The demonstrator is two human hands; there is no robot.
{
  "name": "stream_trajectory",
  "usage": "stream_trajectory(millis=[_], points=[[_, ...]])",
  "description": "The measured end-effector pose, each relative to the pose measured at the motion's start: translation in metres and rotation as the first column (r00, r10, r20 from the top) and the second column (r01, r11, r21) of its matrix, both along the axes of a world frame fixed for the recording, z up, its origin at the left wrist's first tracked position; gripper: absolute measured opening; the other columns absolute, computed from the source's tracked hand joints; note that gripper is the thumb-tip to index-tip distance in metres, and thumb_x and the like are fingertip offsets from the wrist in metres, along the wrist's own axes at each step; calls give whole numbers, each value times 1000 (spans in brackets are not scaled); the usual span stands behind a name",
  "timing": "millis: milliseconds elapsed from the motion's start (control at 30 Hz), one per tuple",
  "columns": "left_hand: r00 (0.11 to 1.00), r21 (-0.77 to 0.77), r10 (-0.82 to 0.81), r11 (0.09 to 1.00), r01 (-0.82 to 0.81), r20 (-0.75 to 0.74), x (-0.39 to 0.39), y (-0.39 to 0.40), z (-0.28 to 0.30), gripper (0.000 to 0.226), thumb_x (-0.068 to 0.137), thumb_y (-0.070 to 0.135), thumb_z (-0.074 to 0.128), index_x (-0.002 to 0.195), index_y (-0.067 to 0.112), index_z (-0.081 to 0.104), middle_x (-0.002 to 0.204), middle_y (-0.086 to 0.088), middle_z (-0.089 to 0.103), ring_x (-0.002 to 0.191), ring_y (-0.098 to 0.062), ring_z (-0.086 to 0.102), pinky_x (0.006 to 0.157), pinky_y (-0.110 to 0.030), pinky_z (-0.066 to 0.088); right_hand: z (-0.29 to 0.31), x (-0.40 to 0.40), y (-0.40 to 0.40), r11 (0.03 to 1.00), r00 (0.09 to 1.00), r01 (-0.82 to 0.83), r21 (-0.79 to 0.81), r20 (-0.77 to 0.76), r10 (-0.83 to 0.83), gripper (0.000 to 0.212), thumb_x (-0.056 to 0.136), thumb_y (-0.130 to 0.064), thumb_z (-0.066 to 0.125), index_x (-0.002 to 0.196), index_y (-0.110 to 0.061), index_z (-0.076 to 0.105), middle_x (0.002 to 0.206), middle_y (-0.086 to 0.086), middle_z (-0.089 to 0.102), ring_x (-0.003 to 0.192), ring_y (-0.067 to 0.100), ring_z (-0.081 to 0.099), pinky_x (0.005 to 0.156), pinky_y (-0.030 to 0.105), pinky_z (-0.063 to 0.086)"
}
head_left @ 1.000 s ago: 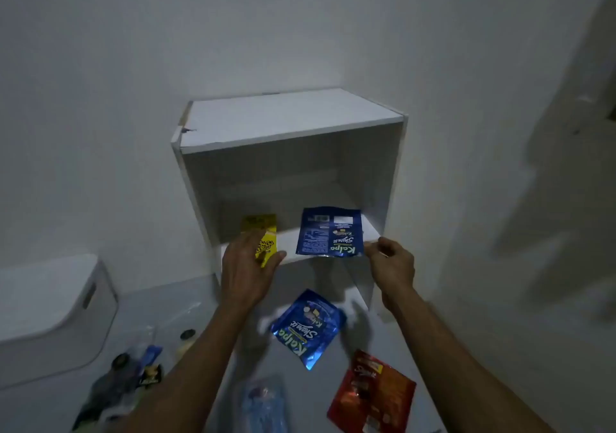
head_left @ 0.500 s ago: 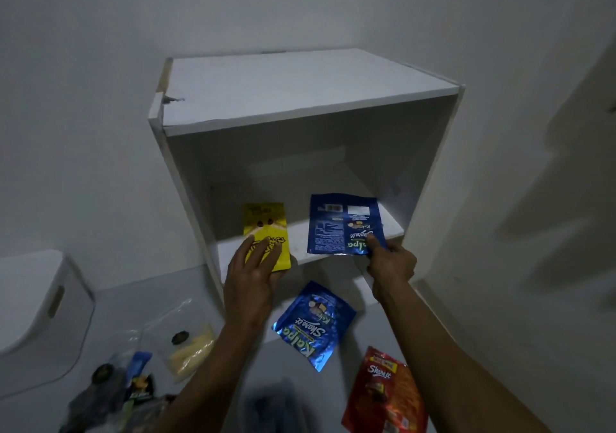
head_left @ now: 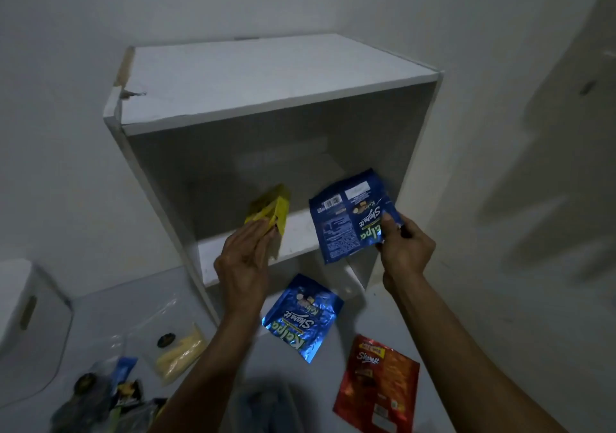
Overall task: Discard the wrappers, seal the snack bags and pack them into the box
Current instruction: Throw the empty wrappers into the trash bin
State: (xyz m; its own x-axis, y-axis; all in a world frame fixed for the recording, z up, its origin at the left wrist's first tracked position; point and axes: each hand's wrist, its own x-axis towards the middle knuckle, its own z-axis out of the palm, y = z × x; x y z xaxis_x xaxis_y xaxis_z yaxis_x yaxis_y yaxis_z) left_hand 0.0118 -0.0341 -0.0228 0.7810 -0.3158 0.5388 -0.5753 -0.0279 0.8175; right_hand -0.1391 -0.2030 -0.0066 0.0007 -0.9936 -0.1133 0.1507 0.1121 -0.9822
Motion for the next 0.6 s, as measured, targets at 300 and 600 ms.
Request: stream_trajectory(millis=[300,600], points=[[978,-166,-49,986,15,-202,-95,-11,49,26,88,21,71,114,25,66,100,10,71,85,16,62,79,-9,48,36,-122,18,961,992,26,-275,-110,-58,19,93,-27,66,107,-17,74,90,-5,74,78,4,70,66,25,59],[915,-11,-200,978,209,-350,-279,-22,-24,23,90,22,68,111,16,73,94,10,75,83,3,66,80,-18,52,-41,-327,55,963,962,122,-239,-211,-174,10,94,-25,64,96,-23,74,86,-8,74,72,-5,66,61,9,49]])
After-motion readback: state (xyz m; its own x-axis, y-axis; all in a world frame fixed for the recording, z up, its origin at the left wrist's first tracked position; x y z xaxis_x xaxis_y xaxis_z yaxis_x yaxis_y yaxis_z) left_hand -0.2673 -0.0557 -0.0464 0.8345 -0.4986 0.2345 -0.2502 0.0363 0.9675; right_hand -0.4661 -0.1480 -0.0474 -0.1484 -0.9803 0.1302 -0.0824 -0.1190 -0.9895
